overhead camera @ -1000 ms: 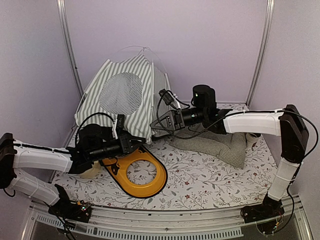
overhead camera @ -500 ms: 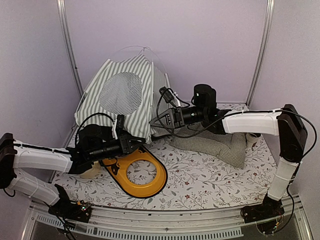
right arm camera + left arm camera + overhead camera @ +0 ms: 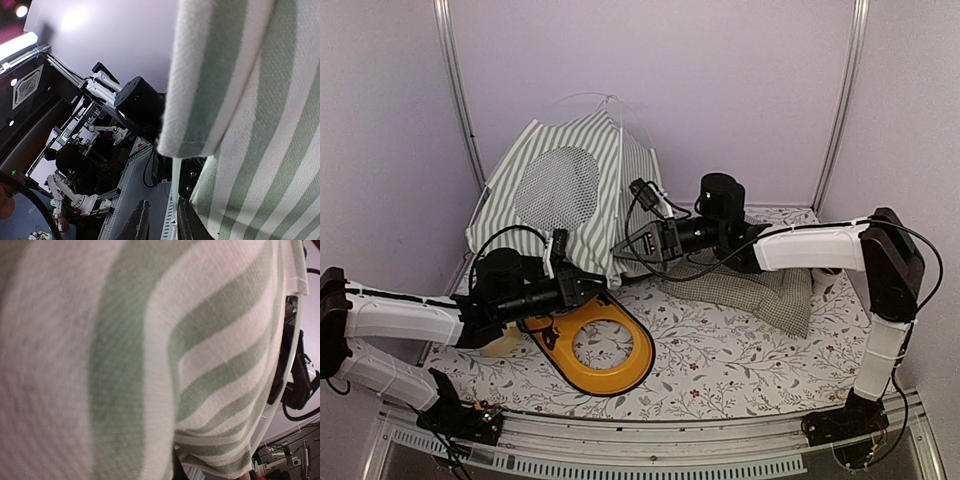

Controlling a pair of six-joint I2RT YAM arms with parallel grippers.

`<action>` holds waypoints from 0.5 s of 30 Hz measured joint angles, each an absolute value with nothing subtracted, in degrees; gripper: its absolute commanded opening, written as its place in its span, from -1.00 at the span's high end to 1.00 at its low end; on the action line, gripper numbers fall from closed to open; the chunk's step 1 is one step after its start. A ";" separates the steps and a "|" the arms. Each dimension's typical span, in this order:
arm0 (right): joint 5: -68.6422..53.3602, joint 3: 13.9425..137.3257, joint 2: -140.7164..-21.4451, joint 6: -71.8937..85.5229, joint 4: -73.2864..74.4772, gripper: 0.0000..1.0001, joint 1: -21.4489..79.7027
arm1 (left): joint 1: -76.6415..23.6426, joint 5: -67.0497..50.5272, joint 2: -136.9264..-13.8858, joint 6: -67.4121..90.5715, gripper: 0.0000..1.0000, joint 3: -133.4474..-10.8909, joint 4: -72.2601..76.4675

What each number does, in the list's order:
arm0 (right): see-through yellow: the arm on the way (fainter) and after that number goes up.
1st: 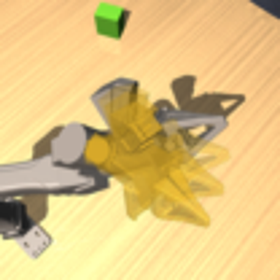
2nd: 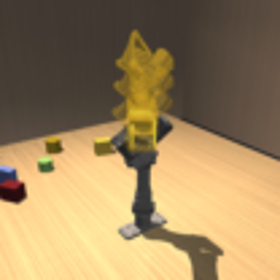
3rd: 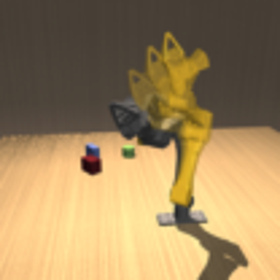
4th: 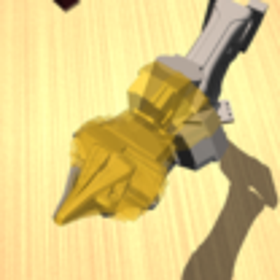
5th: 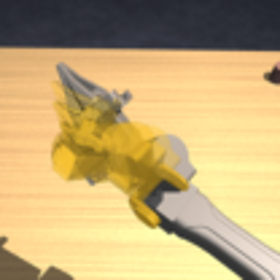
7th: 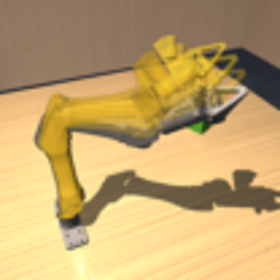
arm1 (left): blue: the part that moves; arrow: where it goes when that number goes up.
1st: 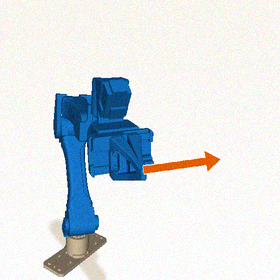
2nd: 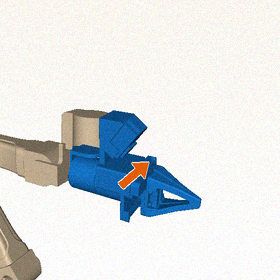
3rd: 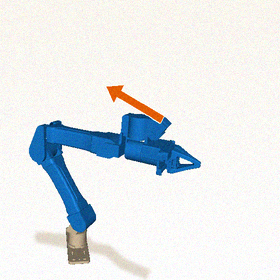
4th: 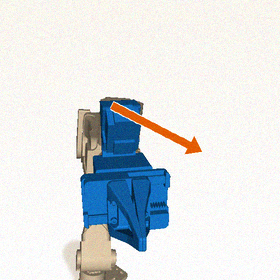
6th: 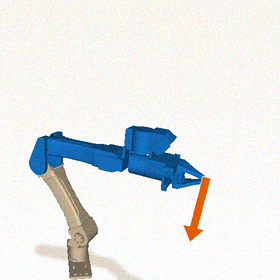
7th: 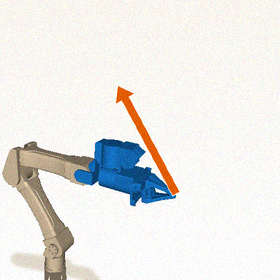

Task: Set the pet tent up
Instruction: Adjust the tent fabric of the tent.

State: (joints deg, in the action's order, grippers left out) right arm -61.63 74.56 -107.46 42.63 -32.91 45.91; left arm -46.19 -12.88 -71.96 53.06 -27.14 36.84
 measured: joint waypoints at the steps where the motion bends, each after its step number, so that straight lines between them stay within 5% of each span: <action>1: -61.63 74.56 -107.72 42.65 -33.04 0.64 46.15 | -46.19 -12.91 -71.94 53.06 1.00 -27.14 36.58; 7: -61.32 74.76 -108.86 42.44 -33.58 0.84 46.37 | -46.06 -13.04 -70.94 52.88 1.00 -27.14 35.09; 15: -62.02 77.36 -111.53 42.96 -34.72 0.69 46.50 | -45.84 -12.91 -70.83 52.18 1.00 -27.14 33.10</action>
State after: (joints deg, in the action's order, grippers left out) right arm -62.02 77.36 -111.53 42.96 -34.72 46.50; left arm -45.84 -12.91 -70.83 52.18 -27.14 33.10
